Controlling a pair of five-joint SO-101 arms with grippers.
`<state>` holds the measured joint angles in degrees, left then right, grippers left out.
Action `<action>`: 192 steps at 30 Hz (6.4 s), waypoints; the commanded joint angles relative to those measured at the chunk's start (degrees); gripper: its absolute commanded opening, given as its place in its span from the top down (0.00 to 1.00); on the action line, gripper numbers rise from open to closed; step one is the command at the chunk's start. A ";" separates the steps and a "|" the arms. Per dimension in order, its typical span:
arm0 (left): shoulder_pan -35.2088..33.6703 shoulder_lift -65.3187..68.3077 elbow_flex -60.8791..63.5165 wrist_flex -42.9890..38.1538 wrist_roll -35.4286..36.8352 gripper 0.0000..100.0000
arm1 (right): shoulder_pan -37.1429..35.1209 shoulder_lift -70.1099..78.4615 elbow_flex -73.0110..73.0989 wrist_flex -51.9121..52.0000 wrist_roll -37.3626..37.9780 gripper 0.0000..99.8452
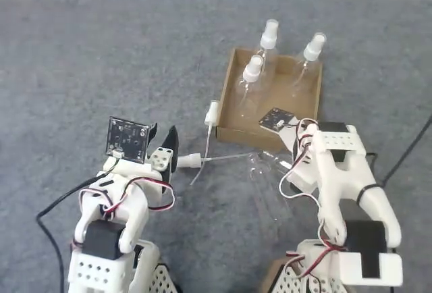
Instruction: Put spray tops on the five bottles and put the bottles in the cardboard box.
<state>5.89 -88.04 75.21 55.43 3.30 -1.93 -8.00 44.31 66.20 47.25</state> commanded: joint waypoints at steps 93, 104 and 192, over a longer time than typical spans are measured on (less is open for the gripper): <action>-13.80 72.44 -42.86 9.14 -16.79 0.83 | 33.54 0.13 -11.69 -5.93 -28.57 0.82; -13.36 80.88 -42.86 9.23 20.48 0.83 | 33.45 0.13 -11.69 -6.02 -28.66 0.82; -5.45 67.69 -32.22 1.49 -4.40 0.99 | 22.02 24.04 -45.54 11.12 -35.25 0.71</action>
<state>0.09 -17.27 43.12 58.15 -1.54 21.19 15.12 2.37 77.80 14.20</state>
